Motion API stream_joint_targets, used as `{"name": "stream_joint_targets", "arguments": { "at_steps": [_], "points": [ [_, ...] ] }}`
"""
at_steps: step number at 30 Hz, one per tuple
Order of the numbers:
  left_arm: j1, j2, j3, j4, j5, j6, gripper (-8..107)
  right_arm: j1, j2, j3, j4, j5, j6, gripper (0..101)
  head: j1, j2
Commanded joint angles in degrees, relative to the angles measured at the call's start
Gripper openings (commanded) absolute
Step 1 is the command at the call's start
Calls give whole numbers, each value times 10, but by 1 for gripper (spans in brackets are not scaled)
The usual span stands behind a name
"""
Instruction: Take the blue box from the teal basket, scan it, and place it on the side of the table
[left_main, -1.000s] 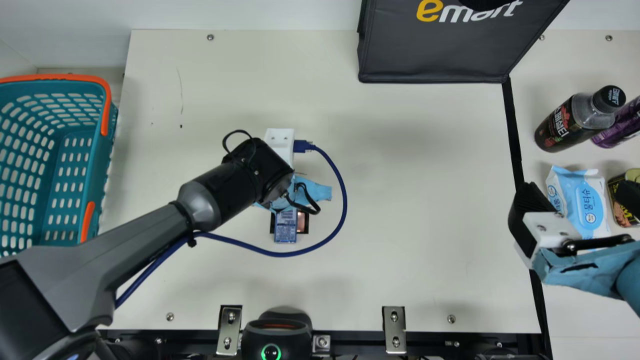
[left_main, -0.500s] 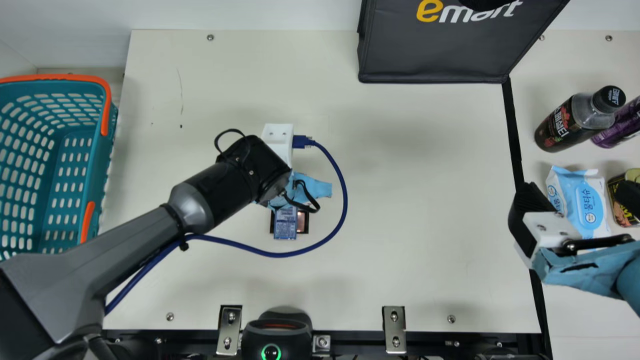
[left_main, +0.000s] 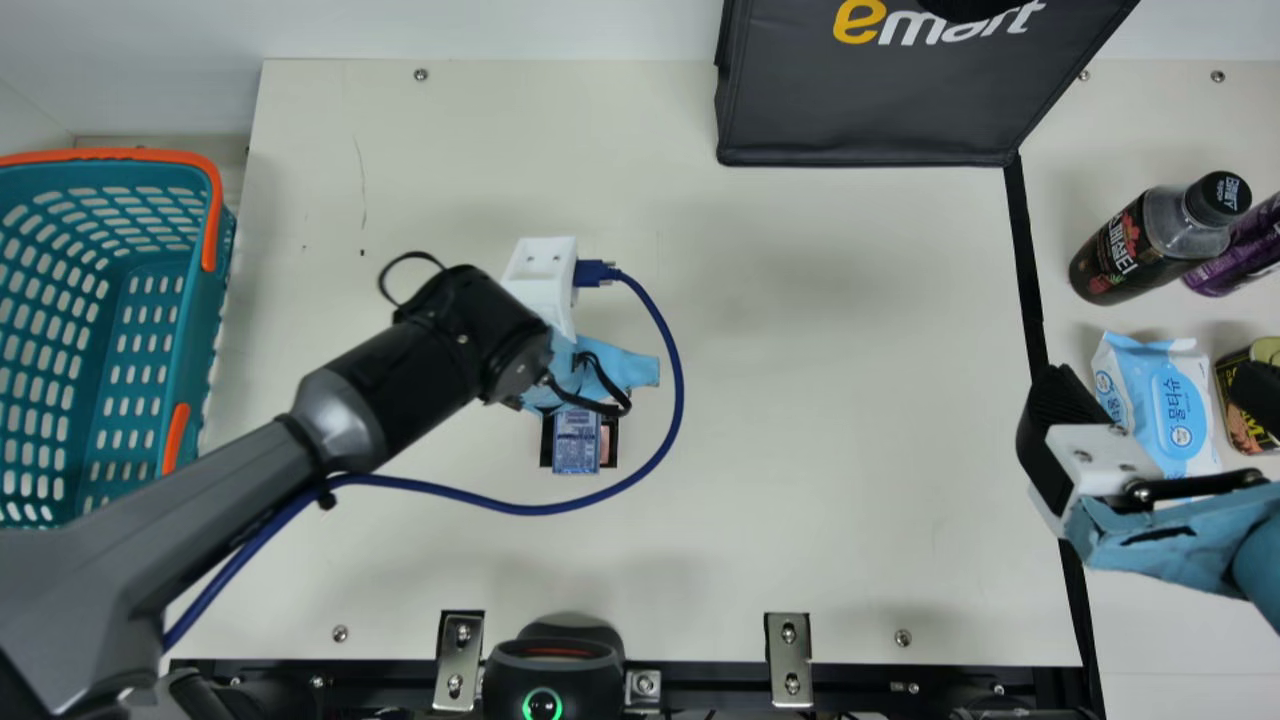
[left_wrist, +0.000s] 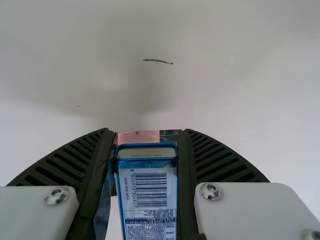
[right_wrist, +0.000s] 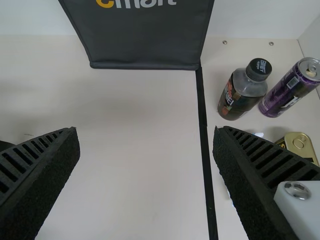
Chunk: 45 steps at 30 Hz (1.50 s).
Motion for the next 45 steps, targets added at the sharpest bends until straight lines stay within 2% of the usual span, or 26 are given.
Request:
{"name": "stream_joint_targets", "arguments": {
  "at_steps": [1,10,24,32,45],
  "points": [
    [11,-17,14,-36,-16,32,-8,0,0,0,0,0,0,95,-17,0],
    [71,-99,85,-175,-56,179,-8,0,0,0,0,0,0,95,-17,0],
    [167,-221,167,-331,-17,360,-8,0,0,0,0,0,0,95,-17,0],
    [216,-277,200,-395,20,410,-8,0,0,0,0,0,0,95,-17,0],
    [274,-341,230,-519,79,437,-8,0,0,0,0,0,0,95,-17,0]
  ]
}}
